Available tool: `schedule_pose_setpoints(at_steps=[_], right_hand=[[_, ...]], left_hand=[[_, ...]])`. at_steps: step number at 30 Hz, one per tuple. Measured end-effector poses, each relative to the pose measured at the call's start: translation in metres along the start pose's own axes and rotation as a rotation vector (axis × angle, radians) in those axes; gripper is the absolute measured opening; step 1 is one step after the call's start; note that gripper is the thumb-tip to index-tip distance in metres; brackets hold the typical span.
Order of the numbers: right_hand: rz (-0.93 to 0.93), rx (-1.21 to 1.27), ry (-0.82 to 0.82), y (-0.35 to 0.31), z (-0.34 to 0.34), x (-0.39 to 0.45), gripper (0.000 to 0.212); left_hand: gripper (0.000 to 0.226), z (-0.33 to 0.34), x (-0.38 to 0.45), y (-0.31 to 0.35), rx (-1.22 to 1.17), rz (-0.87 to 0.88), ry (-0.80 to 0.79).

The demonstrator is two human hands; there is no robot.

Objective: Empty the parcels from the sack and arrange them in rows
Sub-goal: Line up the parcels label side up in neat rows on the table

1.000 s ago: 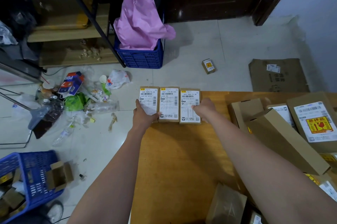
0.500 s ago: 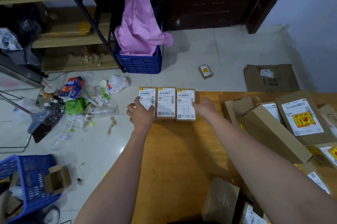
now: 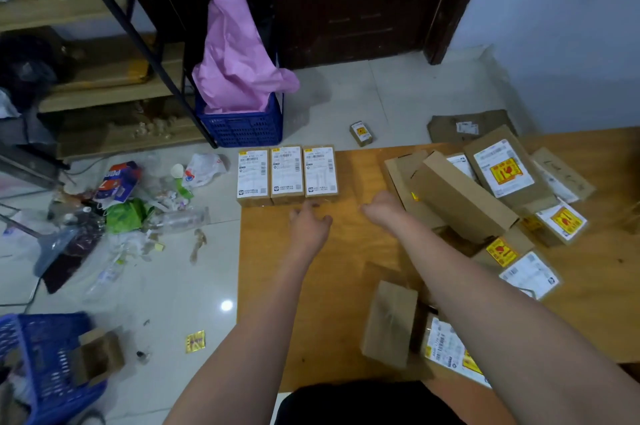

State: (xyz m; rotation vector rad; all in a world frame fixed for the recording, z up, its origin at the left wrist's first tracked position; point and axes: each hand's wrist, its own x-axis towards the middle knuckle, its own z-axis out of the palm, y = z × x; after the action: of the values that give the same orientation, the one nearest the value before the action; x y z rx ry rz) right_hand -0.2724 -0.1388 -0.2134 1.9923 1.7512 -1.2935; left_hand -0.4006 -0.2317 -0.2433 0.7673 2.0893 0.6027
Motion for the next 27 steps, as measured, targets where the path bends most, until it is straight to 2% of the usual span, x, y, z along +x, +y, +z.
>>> schedule_pose_setpoints(at_steps=[2, 4, 9, 13, 16, 20, 23, 27], right_hand=[[0.055, -0.047, -0.052, 0.017, 0.003, -0.011, 0.025], [0.139, -0.134, -0.112, 0.035, 0.005, -0.027, 0.020], [0.066, -0.436, -0.138, 0.067, 0.015, -0.044, 0.036], [0.019, -0.502, -0.163, 0.083, 0.030, -0.050, 0.042], [-0.004, -0.534, -0.177, 0.089, 0.035, -0.056, 0.049], [-0.008, -0.592, -0.220, 0.100, 0.046, -0.057, 0.034], [0.003, -0.595, -0.229, 0.109, 0.054, -0.055, 0.035], [0.022, -0.565, -0.182, 0.113, 0.059, -0.058, 0.036]], left_hand=[[0.039, 0.015, -0.015, 0.000, 0.025, -0.015, -0.100], [0.038, 0.033, -0.029, -0.003, 0.045, -0.037, -0.197], [0.044, 0.062, -0.067, -0.011, -0.007, -0.180, -0.398], [0.067, 0.075, -0.091, -0.016, -0.034, -0.329, -0.597], [0.073, 0.082, -0.093, -0.023, -0.029, -0.361, -0.617], [0.061, 0.086, -0.096, -0.028, 0.032, -0.314, -0.670], [0.067, 0.090, -0.098, -0.033, 0.064, -0.276, -0.741], [0.057, 0.091, -0.105, -0.036, -0.043, -0.353, -0.669]])
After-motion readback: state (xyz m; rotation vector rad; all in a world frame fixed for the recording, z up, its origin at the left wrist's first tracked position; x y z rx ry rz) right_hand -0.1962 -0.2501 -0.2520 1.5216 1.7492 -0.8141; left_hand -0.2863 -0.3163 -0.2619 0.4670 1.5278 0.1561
